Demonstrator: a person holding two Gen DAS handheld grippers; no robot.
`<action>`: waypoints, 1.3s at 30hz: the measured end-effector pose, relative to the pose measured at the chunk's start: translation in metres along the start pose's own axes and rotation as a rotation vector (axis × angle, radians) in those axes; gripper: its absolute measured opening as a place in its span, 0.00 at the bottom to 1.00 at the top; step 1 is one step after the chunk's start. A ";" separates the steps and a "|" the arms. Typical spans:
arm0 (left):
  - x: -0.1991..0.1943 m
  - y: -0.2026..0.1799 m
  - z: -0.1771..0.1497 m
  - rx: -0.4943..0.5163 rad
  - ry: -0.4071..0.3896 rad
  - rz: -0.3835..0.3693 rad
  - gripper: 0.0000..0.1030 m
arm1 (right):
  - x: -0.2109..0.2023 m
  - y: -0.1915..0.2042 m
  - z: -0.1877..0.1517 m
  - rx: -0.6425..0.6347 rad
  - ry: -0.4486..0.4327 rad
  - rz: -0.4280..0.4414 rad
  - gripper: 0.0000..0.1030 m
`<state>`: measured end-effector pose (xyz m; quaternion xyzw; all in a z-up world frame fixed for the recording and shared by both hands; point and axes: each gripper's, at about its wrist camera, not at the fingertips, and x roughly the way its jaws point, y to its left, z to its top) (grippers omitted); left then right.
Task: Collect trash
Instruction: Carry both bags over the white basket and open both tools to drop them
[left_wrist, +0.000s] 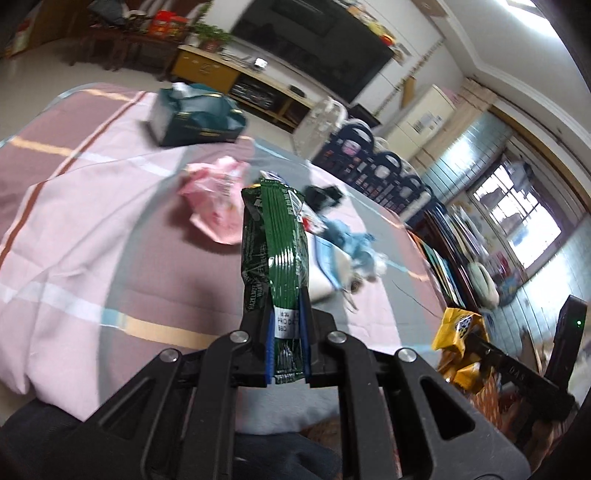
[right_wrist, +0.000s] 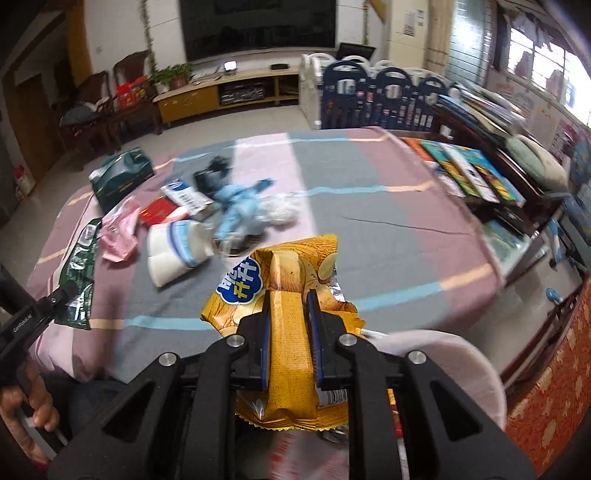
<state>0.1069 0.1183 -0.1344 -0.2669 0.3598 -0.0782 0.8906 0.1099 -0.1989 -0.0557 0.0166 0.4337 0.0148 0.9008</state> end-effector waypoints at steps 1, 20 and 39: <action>-0.001 -0.014 -0.003 0.032 0.011 0.001 0.12 | -0.006 -0.017 -0.005 0.016 -0.001 -0.020 0.17; 0.067 -0.218 -0.155 0.474 0.490 -0.303 0.12 | -0.019 -0.181 -0.089 0.476 0.170 -0.107 0.77; 0.097 -0.189 -0.148 0.190 0.570 -0.473 0.82 | -0.047 -0.129 -0.046 0.340 0.031 -0.111 0.78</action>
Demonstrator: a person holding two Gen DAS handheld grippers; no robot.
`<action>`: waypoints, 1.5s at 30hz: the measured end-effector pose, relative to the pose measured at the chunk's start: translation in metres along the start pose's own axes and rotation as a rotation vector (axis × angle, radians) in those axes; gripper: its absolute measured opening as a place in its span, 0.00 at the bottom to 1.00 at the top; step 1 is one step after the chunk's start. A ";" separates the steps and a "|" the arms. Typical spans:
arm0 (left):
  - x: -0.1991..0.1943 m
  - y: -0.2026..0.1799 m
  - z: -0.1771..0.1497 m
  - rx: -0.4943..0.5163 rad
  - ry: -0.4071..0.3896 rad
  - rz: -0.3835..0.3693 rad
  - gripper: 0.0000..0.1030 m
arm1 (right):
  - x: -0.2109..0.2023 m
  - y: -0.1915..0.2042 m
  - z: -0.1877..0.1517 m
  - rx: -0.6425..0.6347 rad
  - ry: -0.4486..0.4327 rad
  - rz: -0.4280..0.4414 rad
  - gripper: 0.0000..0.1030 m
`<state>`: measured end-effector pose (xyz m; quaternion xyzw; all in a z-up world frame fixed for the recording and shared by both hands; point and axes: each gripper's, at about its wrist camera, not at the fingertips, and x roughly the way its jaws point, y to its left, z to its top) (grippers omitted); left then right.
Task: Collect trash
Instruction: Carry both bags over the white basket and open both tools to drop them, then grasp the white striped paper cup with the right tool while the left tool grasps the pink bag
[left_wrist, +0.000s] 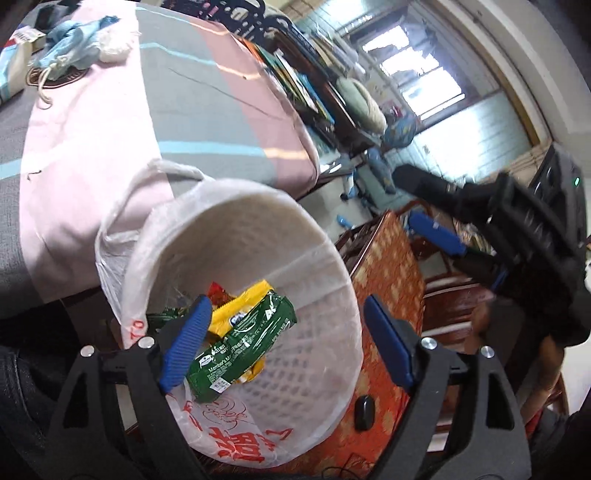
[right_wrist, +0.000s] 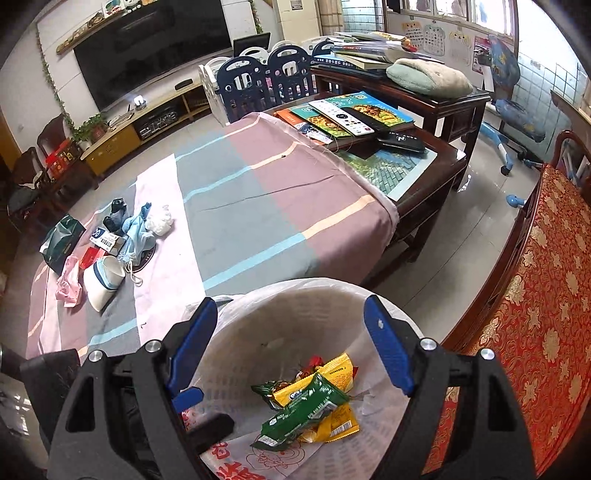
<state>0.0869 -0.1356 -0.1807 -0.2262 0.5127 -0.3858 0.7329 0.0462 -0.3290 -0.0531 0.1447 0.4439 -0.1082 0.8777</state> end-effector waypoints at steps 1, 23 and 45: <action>-0.006 0.002 0.001 -0.009 -0.027 0.004 0.82 | 0.001 0.001 -0.001 0.001 0.003 0.000 0.78; -0.208 0.098 0.025 -0.289 -0.689 0.559 0.86 | 0.036 0.066 -0.020 -0.093 0.098 0.062 0.78; -0.280 0.146 -0.015 -0.648 -0.867 0.886 0.87 | 0.120 0.277 -0.003 -0.390 0.085 0.160 0.78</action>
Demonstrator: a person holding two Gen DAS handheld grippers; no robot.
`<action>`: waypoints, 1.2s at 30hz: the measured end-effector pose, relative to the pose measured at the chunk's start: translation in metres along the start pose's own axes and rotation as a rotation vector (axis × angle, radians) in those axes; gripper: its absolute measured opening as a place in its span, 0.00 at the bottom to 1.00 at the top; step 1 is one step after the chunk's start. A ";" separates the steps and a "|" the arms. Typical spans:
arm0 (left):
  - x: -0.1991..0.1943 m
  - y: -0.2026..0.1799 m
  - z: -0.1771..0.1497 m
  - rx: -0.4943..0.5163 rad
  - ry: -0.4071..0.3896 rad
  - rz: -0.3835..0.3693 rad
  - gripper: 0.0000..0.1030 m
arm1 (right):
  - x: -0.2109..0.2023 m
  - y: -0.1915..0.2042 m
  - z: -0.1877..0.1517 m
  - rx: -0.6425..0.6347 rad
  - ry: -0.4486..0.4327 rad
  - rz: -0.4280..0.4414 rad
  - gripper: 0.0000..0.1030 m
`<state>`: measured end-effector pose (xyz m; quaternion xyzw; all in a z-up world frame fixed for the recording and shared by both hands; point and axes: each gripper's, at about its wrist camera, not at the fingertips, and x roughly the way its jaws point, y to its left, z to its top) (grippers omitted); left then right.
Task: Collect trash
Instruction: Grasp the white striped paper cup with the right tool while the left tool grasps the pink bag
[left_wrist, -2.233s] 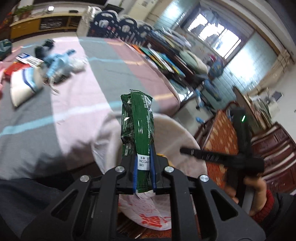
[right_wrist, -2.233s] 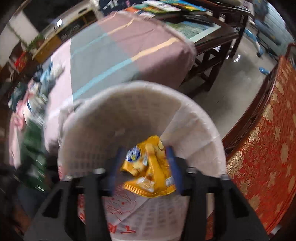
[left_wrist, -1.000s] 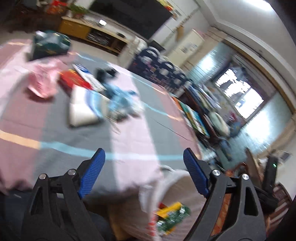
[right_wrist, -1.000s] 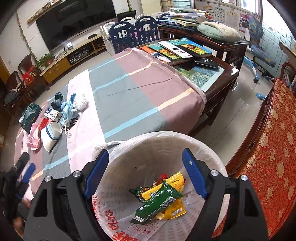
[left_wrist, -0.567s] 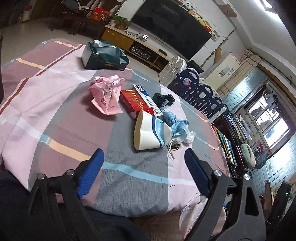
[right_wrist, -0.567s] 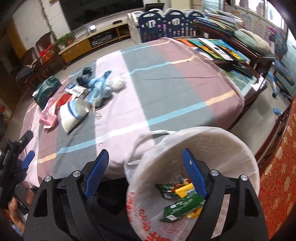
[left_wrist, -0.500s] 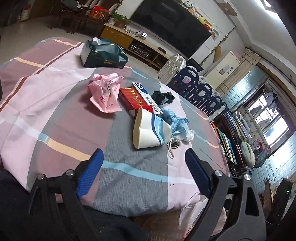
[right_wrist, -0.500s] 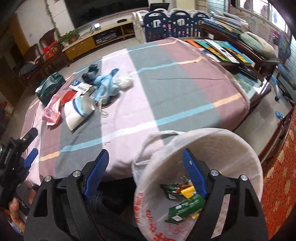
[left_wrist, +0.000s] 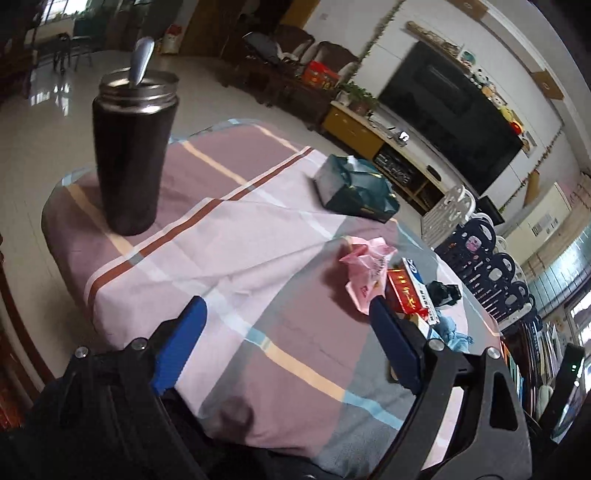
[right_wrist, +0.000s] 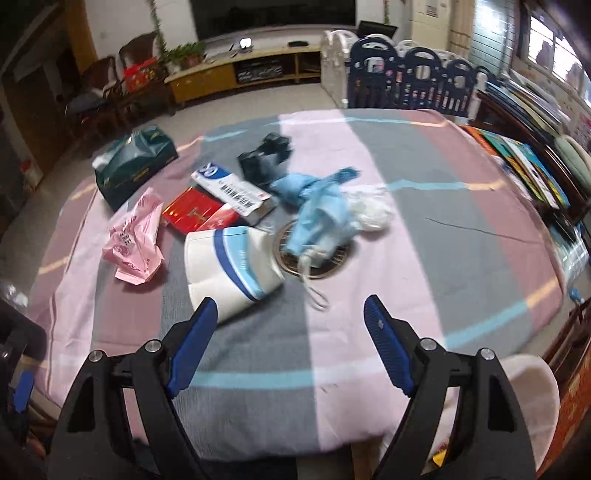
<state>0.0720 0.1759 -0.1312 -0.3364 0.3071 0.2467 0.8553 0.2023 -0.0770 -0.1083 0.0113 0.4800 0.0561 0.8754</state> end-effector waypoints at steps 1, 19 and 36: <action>0.003 0.005 -0.001 -0.012 0.015 0.011 0.87 | 0.012 0.009 0.004 -0.020 0.014 -0.007 0.78; 0.025 0.005 -0.013 0.024 0.108 0.037 0.87 | 0.084 0.064 0.012 -0.229 0.052 -0.095 0.80; 0.059 -0.007 0.014 0.059 0.212 -0.051 0.80 | 0.010 0.029 -0.032 -0.156 0.021 0.030 0.80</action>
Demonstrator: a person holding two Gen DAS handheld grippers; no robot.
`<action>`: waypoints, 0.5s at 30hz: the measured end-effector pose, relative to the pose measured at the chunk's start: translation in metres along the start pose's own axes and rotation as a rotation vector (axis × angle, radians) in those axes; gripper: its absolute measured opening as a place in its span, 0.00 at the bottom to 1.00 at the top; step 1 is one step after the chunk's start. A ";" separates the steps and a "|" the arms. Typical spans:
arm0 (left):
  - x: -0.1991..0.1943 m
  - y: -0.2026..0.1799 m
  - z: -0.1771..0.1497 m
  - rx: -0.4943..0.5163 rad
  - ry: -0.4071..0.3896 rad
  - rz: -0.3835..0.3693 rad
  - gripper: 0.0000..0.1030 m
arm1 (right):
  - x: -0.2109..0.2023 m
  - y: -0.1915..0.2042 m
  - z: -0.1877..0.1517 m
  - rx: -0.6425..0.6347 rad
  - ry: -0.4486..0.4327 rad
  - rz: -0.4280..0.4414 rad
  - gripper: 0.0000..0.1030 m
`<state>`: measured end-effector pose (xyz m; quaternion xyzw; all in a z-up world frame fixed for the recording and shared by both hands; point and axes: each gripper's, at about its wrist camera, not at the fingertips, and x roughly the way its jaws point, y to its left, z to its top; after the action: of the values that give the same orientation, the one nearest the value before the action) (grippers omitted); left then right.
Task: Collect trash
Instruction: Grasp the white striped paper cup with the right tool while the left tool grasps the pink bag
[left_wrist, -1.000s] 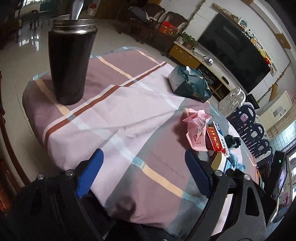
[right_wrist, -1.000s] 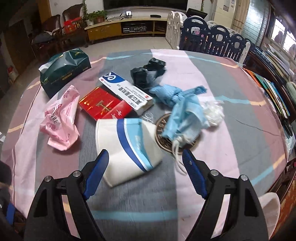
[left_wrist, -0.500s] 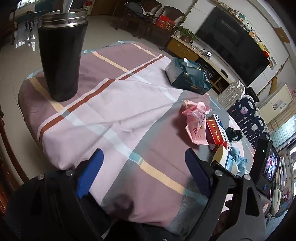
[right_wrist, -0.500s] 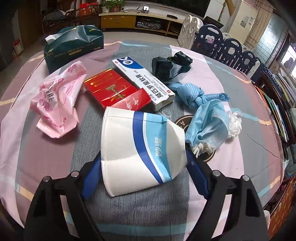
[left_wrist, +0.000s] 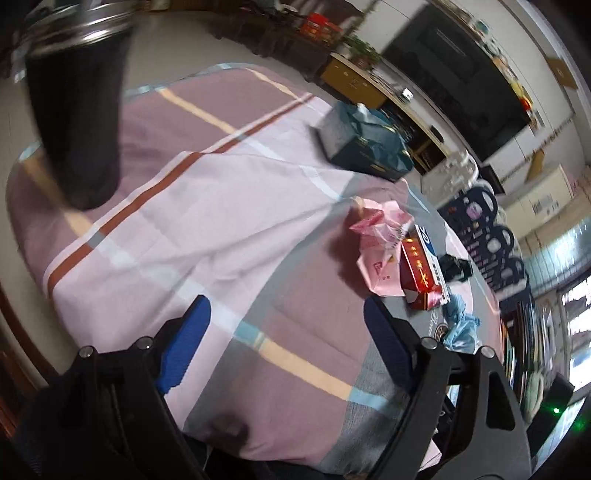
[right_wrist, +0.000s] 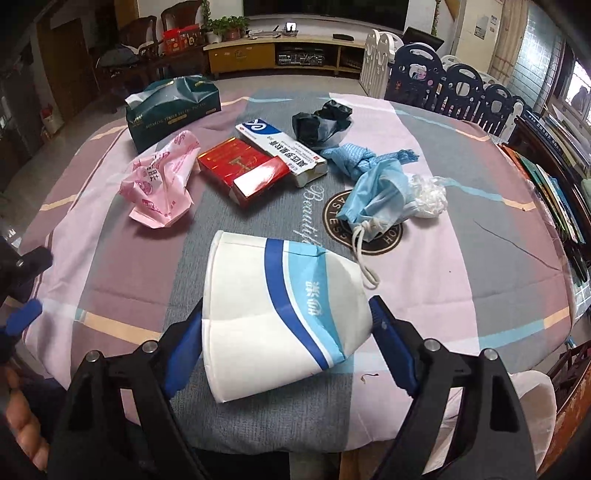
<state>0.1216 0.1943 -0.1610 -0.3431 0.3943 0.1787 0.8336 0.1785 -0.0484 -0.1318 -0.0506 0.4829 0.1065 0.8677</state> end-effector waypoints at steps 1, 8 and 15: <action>0.009 -0.014 0.008 0.063 0.020 -0.017 0.80 | -0.003 -0.004 -0.001 0.010 -0.002 0.007 0.80; 0.073 -0.075 0.032 0.285 0.077 0.007 0.82 | -0.013 -0.031 -0.012 0.079 0.009 0.048 0.80; 0.115 -0.095 0.034 0.245 0.104 -0.059 0.67 | -0.012 -0.048 -0.021 0.130 0.032 0.056 0.80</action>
<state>0.2657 0.1547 -0.1945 -0.2588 0.4457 0.0866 0.8526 0.1667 -0.1007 -0.1332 0.0178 0.5037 0.0986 0.8581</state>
